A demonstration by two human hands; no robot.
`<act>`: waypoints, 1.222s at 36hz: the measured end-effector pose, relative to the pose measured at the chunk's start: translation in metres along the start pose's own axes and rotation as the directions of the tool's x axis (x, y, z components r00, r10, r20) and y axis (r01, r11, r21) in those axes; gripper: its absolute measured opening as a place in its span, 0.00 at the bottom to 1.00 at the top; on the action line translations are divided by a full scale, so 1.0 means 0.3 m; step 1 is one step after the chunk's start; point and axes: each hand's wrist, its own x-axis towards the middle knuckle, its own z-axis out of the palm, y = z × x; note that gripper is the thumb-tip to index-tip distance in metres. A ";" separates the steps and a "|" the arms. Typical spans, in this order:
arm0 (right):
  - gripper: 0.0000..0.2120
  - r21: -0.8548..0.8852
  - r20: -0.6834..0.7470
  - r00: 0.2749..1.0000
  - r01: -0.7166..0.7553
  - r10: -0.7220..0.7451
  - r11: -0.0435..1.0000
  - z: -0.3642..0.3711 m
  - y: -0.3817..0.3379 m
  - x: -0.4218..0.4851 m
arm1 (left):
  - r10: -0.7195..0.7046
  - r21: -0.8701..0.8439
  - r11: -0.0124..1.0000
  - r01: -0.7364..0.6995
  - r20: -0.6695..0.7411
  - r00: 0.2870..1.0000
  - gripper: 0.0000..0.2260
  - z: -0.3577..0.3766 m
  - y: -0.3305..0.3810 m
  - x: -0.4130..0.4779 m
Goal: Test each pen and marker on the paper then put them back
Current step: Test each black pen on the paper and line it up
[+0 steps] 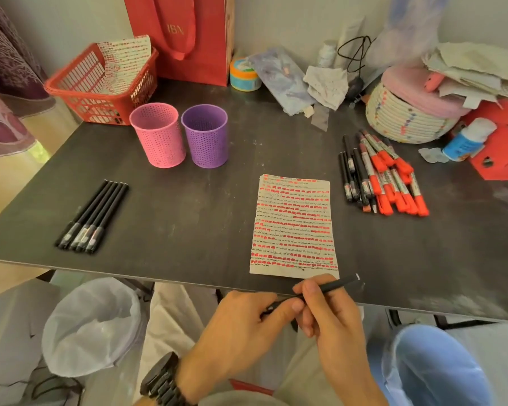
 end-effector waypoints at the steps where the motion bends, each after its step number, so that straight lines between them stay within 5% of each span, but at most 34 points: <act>1: 0.10 -0.011 0.011 1.000 0.008 -0.008 1.000 -0.001 -0.001 0.003 | -0.018 0.003 1.000 0.018 -0.020 1.000 0.19 -0.001 -0.003 -0.002; 5: 0.11 -0.032 0.004 0.997 0.079 -0.079 0.996 -0.009 -0.019 0.031 | -0.080 0.161 0.983 0.090 -0.069 0.994 0.24 -0.028 -0.018 0.002; 11: 0.19 0.186 -0.256 0.967 0.070 -0.021 0.980 -0.049 -0.079 0.129 | 0.005 0.297 0.950 0.093 -0.315 0.949 0.15 -0.112 -0.067 0.057; 18: 0.12 0.148 -0.090 0.996 0.004 0.009 0.989 -0.009 -0.084 0.207 | 0.074 0.332 0.942 -0.038 -0.097 0.992 0.10 -0.114 -0.130 0.153; 22: 0.06 0.014 -0.071 0.996 0.056 -0.055 0.998 0.024 -0.069 0.238 | 0.066 0.372 0.928 -0.034 -0.074 0.995 0.14 -0.102 -0.134 0.165; 37: 0.19 -0.455 -0.141 0.955 0.173 -0.262 0.874 0.042 0.017 0.250 | 0.070 0.328 0.944 -0.038 -0.084 0.994 0.15 -0.104 -0.137 0.169; 44: 0.17 -0.527 -0.175 0.943 0.153 -0.283 0.836 0.045 0.041 0.258 | 0.042 0.281 0.960 -0.010 -0.110 0.993 0.16 -0.103 -0.131 0.165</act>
